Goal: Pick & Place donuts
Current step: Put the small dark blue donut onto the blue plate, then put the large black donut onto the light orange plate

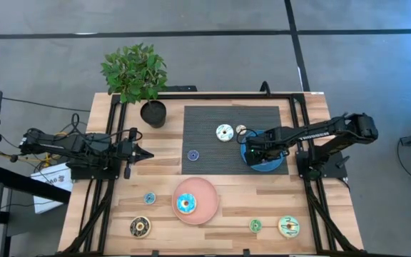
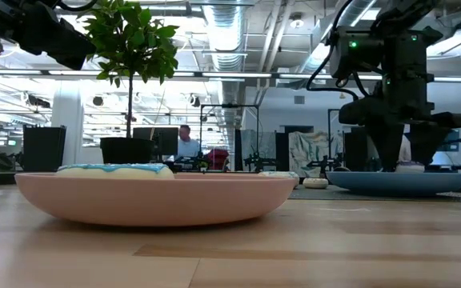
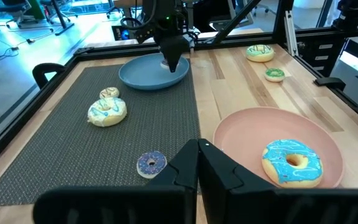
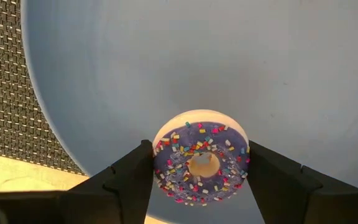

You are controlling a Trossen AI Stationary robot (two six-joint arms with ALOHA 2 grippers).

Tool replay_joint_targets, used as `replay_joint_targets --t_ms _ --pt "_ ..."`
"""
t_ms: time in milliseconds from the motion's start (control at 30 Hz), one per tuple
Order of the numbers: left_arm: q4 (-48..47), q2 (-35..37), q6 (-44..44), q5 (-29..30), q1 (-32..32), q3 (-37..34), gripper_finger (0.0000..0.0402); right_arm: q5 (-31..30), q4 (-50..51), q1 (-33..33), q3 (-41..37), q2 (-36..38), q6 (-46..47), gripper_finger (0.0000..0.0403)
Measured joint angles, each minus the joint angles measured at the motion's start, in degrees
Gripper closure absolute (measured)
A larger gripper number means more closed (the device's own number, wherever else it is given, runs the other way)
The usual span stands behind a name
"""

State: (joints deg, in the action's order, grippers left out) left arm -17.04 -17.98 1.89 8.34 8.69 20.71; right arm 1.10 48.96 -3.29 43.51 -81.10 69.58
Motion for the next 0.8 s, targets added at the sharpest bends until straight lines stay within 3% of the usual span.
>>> replay_joint_targets --t_ms 433,800 --pt "0.0 -0.02 0.0 0.0 0.0 0.0 0.0402 0.33 -0.01 -0.09 0.0 0.04 -0.6 0.0163" --pt "0.02 -0.02 -0.57 0.69 0.0 0.0 0.0402 0.5 0.45 -0.11 0.04 5.13 -5.65 0.0164"
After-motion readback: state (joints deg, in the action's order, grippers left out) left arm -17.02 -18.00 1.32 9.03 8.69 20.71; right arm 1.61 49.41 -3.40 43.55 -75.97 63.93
